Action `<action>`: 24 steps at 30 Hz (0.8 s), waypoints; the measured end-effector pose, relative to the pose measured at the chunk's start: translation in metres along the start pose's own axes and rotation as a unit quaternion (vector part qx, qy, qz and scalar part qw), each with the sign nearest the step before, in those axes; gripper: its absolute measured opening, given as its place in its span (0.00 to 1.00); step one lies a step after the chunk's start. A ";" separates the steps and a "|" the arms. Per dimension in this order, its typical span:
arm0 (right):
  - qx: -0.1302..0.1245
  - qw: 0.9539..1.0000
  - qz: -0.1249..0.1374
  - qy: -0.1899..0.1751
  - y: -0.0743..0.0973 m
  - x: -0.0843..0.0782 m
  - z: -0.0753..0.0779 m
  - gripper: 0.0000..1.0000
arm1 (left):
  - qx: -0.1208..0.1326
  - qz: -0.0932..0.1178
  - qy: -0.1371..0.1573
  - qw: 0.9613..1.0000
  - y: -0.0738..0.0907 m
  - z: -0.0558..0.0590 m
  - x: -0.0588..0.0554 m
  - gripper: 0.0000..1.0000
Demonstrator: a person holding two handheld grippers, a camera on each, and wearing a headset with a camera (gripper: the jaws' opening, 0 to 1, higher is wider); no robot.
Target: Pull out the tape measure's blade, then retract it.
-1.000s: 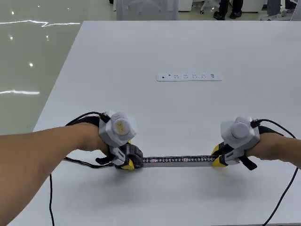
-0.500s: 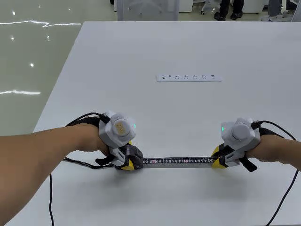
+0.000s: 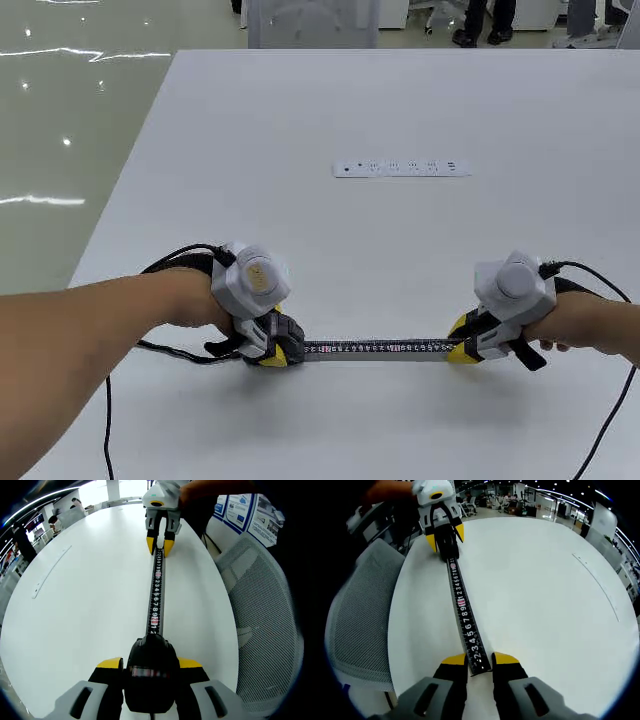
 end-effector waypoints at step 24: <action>-0.033 0.998 0.020 -0.040 0.013 0.006 0.002 0.45 | 0.049 0.090 0.122 0.987 0.037 -0.031 -0.022 0.88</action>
Point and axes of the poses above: the centre of the closed fingertips' face, and the gripper's own axes: y roughly backward along the fingers, z roughly to its right, x roughly out of its top, the point moved 2 cm from there along y, roughly backward along the fingers, and after that the axes turned 11 degrees about y, right-handed, at the moved point
